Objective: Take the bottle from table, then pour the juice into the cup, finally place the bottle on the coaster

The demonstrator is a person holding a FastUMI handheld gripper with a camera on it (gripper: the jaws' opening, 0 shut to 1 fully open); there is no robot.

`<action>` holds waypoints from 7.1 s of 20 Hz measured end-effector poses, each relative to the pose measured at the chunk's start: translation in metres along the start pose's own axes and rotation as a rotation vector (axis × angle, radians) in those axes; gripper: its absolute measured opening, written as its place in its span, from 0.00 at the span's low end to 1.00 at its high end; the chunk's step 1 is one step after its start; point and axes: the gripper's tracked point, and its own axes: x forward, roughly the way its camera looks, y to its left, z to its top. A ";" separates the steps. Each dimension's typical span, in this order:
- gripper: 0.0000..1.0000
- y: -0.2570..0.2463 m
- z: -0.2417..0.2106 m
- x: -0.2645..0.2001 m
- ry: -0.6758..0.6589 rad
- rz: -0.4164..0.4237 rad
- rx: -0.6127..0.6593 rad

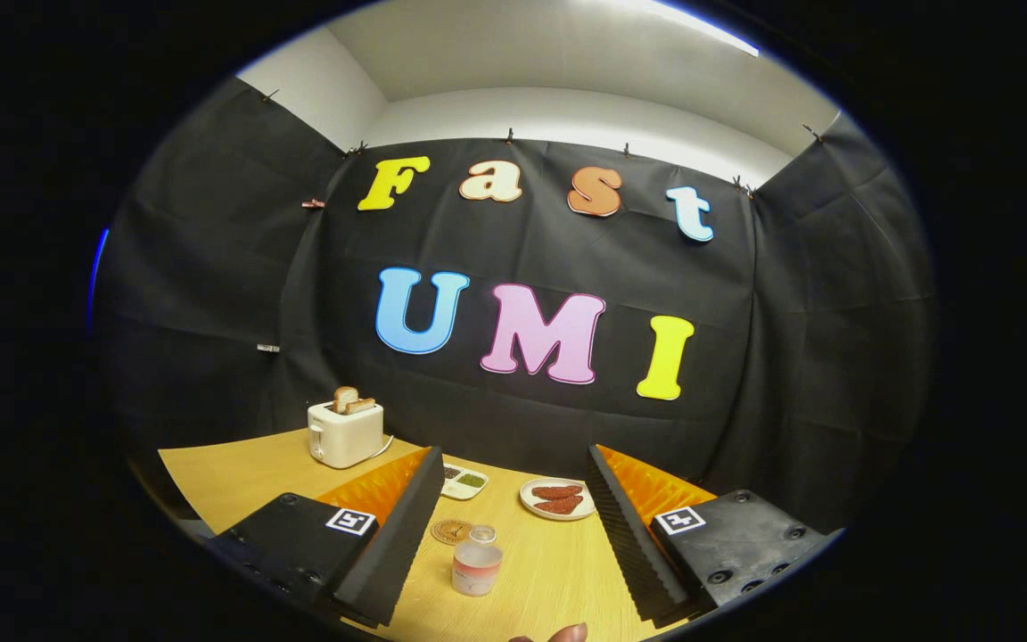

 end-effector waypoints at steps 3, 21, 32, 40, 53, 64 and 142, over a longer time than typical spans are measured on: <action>0.97 0.002 -0.002 0.001 0.003 0.001 0.006; 0.97 0.019 -0.062 0.017 0.026 0.029 0.037; 0.98 0.036 -0.178 0.040 0.109 0.013 0.095; 0.98 0.044 -0.229 0.059 0.133 0.005 0.102; 0.98 0.045 -0.265 0.081 0.157 -0.028 0.138; 0.74 0.027 -0.266 0.090 0.201 -0.123 0.084; 0.71 0.126 -0.239 0.128 0.310 0.331 -1.579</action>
